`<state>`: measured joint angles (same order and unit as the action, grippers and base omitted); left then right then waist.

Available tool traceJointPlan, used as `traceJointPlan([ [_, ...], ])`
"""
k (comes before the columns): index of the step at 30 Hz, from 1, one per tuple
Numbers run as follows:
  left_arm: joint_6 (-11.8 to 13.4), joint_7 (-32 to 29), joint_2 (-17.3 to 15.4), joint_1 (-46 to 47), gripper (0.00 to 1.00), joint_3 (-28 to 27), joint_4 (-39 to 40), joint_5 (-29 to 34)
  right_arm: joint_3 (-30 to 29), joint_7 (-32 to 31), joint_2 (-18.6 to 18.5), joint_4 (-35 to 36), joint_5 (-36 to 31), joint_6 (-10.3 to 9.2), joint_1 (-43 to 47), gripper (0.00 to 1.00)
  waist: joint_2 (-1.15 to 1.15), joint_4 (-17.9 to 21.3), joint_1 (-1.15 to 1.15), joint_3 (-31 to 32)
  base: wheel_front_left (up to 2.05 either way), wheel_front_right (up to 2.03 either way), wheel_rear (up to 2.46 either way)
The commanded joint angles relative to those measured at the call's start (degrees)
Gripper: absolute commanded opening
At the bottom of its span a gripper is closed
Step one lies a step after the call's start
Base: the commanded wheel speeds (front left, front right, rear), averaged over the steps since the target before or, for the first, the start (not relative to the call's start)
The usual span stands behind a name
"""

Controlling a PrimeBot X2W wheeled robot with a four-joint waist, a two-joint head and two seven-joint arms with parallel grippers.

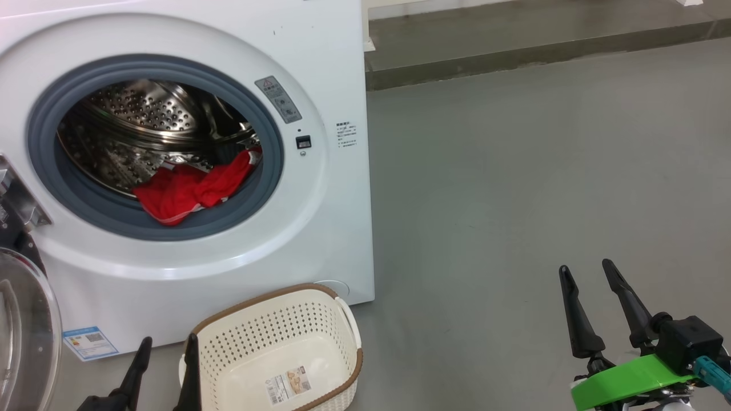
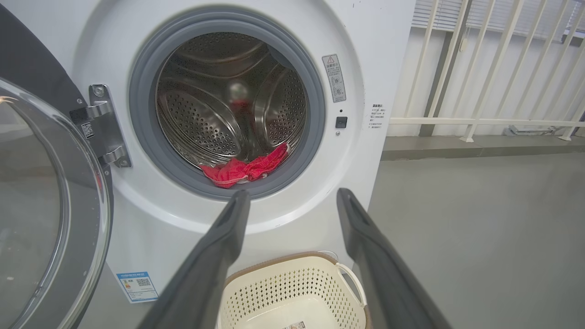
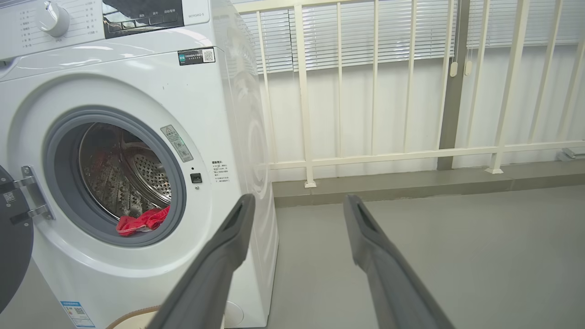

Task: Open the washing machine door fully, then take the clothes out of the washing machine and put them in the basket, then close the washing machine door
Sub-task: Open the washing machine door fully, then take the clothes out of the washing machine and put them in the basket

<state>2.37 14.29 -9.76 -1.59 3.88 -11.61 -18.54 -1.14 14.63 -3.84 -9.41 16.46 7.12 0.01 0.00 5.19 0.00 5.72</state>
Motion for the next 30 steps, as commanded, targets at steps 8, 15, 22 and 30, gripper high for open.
traceJointPlan([
  [8, 1.67, 0.71, -0.10, 1.46, 1.00, -3.34, -0.34, 2.72, 1.39, 0.37, -0.38, 1.55, -0.88, 0.36, -1.01, 1.00, 0.00, -0.94, 0.00, -0.23, 0.09, -0.13, 0.04],
  [15, 1.40, 0.71, 0.29, 1.99, 1.00, -3.49, -0.12, 3.36, 1.57, 0.37, -0.26, 1.40, -0.97, 0.36, -1.07, 1.00, 0.00, -1.40, 0.00, -0.74, 0.96, -0.97, 0.01],
  [22, 0.36, 0.71, 0.61, 2.06, 1.00, -3.93, 0.04, 2.82, 1.92, 0.37, -0.26, 1.09, -0.87, 0.36, -1.25, 1.00, 0.00, -1.31, 0.00, -1.10, 1.81, -1.81, 0.00],
  [30, -0.24, 0.71, 1.13, 2.11, 1.00, -4.29, 1.14, 3.03, 2.00, 0.37, -0.32, 0.83, -0.69, 0.36, -1.38, 1.00, 0.00, -1.18, 0.00, -1.71, 1.18, -1.18, 0.00],
])
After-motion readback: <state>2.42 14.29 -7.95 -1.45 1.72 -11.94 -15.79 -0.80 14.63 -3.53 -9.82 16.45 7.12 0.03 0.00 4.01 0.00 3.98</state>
